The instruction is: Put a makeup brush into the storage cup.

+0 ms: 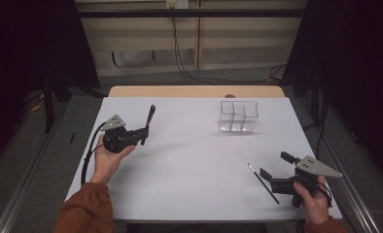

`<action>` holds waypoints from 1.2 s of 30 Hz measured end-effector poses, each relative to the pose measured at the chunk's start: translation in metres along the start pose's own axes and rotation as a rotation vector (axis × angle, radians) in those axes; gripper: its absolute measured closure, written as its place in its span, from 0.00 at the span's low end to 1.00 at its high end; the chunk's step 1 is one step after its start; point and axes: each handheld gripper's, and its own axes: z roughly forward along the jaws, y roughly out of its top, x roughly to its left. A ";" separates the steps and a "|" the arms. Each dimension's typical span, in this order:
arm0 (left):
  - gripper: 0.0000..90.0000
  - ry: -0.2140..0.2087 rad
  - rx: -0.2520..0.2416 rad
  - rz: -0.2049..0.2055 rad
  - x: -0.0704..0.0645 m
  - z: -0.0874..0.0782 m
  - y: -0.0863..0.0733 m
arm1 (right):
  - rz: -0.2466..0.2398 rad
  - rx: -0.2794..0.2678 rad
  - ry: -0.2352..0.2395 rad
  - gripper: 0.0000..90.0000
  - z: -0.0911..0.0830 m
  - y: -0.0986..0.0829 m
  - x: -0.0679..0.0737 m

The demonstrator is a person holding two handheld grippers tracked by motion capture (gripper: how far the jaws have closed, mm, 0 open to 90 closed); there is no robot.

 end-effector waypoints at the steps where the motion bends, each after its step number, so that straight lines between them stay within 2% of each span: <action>1: 0.88 -0.004 -0.007 -0.005 -0.001 -0.001 -0.001 | 0.000 -0.002 0.000 0.00 0.000 0.000 0.000; 6: 0.88 -0.009 -0.011 0.010 -0.009 -0.005 -0.007 | 0.000 -0.005 0.003 0.00 -0.001 0.000 0.001; 10: 0.88 -0.023 -0.039 0.013 -0.014 -0.009 -0.008 | 0.002 -0.002 0.002 0.00 0.000 0.000 0.001; 14: 0.88 -0.032 -0.053 0.004 -0.019 -0.011 -0.010 | 0.002 -0.003 -0.001 0.00 0.000 0.000 0.001; 16: 0.88 -0.025 -0.044 0.013 -0.022 -0.010 -0.012 | -0.001 -0.005 0.001 0.00 0.000 0.000 0.000; 19: 0.88 -0.044 -0.057 0.004 -0.028 -0.009 -0.014 | -0.010 -0.005 0.006 0.00 -0.001 0.000 0.001; 31: 0.88 -0.082 -0.081 0.021 -0.052 -0.018 -0.016 | -0.007 -0.009 0.015 0.00 0.000 0.001 0.002; 36: 0.88 -0.122 -0.089 0.023 -0.065 -0.018 -0.016 | -0.002 -0.011 0.019 0.00 0.001 0.001 0.003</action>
